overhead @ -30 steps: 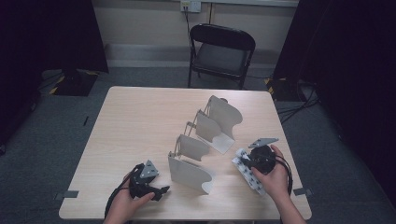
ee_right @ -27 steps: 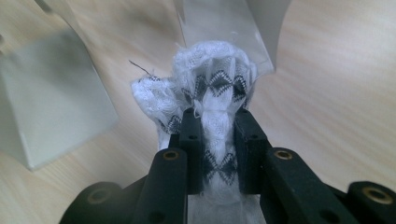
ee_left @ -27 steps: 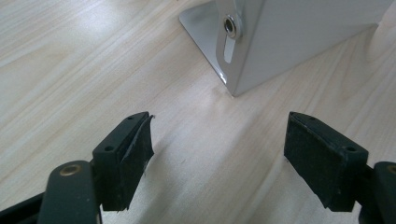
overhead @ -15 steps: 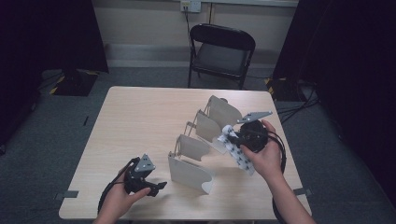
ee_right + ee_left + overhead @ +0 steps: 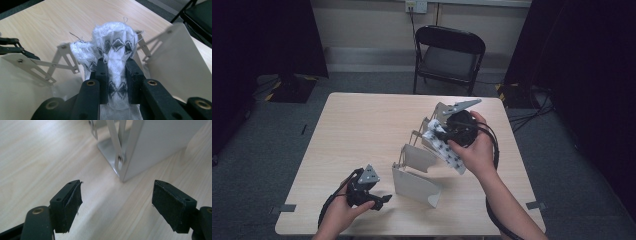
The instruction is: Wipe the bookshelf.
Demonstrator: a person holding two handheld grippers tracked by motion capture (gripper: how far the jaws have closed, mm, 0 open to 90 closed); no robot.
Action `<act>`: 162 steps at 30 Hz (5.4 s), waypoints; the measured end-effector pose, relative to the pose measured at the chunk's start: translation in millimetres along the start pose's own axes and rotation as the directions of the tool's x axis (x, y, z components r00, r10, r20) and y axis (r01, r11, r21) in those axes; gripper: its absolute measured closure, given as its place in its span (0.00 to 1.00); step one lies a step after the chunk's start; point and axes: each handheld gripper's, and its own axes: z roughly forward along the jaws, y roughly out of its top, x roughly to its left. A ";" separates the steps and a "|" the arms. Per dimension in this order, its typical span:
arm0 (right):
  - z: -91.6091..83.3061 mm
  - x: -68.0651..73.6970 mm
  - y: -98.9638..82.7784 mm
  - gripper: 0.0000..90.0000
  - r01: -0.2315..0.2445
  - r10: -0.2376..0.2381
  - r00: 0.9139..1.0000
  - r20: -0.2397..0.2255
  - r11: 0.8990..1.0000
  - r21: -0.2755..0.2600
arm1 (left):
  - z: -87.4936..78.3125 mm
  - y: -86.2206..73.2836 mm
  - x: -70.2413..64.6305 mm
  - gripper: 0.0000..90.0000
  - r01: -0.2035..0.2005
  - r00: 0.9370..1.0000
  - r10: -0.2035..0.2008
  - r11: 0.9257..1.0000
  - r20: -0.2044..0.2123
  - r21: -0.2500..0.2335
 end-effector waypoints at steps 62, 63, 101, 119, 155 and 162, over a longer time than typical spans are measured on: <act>-0.8 -0.5 -38.8 0.35 0.037 -0.039 0.997 -0.068 0.999 -0.030 | 6.9 -23.6 18.9 0.27 0.059 0.998 -0.058 0.997 -0.040 0.041; -3.3 -3.6 -44.7 0.35 0.029 -0.030 0.998 -0.061 0.999 -0.028 | 7.7 -23.5 19.1 0.28 0.059 0.998 -0.058 0.997 -0.035 0.039; 63.0 -39.6 -214.0 0.27 -0.159 0.155 0.987 0.049 0.980 0.118 | 38.6 8.6 -16.2 0.38 -0.051 0.998 0.052 0.999 0.039 -0.018; 60.9 -39.1 -179.0 0.34 -0.144 0.144 0.990 0.008 0.988 0.057 | 44.2 12.7 -26.8 0.38 -0.064 0.997 0.065 0.998 0.044 -0.025; 64.3 -34.6 -220.3 0.16 -0.114 0.112 0.993 0.027 0.989 0.098 | 31.0 2.5 -13.4 0.33 -0.038 0.999 0.037 0.999 0.030 0.024; 63.3 -34.1 -226.6 0.16 -0.119 0.118 0.993 0.027 0.992 0.052 | 29.2 1.6 6.9 0.33 -0.008 1.000 0.008 0.999 0.008 0.034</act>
